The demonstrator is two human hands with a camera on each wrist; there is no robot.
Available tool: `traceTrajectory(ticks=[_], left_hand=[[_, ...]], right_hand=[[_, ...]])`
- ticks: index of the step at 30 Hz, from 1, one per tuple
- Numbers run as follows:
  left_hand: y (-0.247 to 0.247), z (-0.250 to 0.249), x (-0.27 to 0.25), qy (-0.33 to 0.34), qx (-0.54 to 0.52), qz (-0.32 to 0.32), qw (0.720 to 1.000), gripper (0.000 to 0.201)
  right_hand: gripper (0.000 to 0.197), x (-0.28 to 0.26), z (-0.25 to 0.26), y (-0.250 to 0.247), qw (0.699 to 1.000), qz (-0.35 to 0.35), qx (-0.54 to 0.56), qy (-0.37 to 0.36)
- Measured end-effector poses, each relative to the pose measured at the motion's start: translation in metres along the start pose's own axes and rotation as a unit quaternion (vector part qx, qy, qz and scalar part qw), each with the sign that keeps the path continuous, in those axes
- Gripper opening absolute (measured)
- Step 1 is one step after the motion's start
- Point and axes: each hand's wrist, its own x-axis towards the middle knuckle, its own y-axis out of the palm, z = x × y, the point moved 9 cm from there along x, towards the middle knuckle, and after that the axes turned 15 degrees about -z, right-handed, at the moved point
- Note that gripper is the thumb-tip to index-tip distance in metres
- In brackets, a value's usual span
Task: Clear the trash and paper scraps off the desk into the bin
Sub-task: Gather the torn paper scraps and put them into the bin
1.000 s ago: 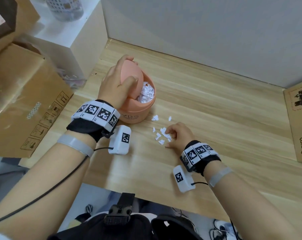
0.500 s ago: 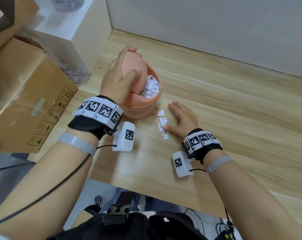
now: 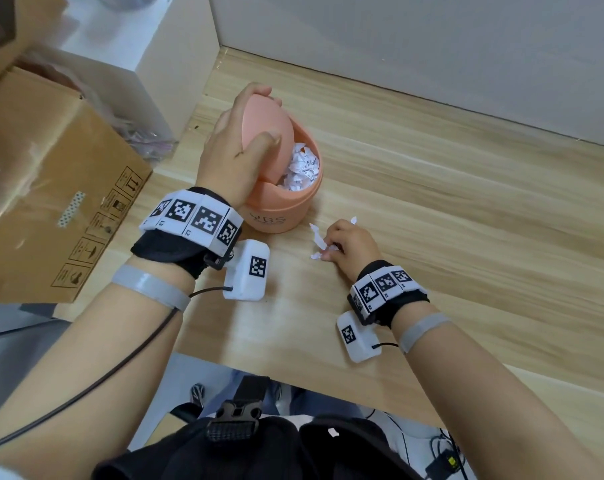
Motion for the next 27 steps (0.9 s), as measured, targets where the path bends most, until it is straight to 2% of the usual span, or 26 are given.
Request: traceTrajectory(ticks=[2, 8, 12, 14, 17, 20, 22, 26, 27], left_hand=[[0.0, 0.001, 0.0, -0.009, 0.003, -0.002, 1.0, 0.056], [0.0, 0.004, -0.002, -0.032, -0.008, 0.003, 0.999, 0.058], [0.001, 0.005, -0.003, -0.038, -0.007, 0.009, 0.999, 0.057], [0.001, 0.005, -0.003, -0.039, -0.006, 0.011, 0.999, 0.057], [0.002, 0.005, -0.003, -0.039, -0.005, 0.013, 0.999, 0.057], [0.002, 0.004, -0.003, -0.039, 0.0, 0.018, 0.999, 0.057], [0.002, 0.004, -0.002, -0.039, 0.0, 0.019, 0.999, 0.057], [0.002, 0.001, -0.002, -0.032, -0.001, 0.024, 0.999, 0.059], [0.002, 0.0, -0.002, -0.031, -0.001, 0.025, 0.999, 0.059]], right_hand=[[0.006, 0.0, 0.001, -0.001, 1.0, -0.001, -0.004, 0.005], [0.013, 0.002, 0.005, 0.003, 0.997, 0.047, -0.058, 0.03], [0.016, 0.001, 0.002, -0.025, 0.993, -0.016, 0.033, 0.115], [0.027, 0.007, 0.013, -0.051, 0.987, -0.056, 0.088, 0.125], [0.032, 0.025, 0.054, -0.091, 0.982, -0.094, 0.143, 0.086], [0.03, 0.046, 0.1, -0.118, 0.983, -0.117, 0.14, 0.023], [0.026, 0.058, 0.119, -0.119, 0.988, -0.115, 0.101, 0.0], [0.005, 0.069, 0.131, -0.109, 0.994, -0.106, 0.028, 0.003], [0.006, 0.07, 0.133, -0.109, 0.994, -0.108, 0.013, 0.002]])
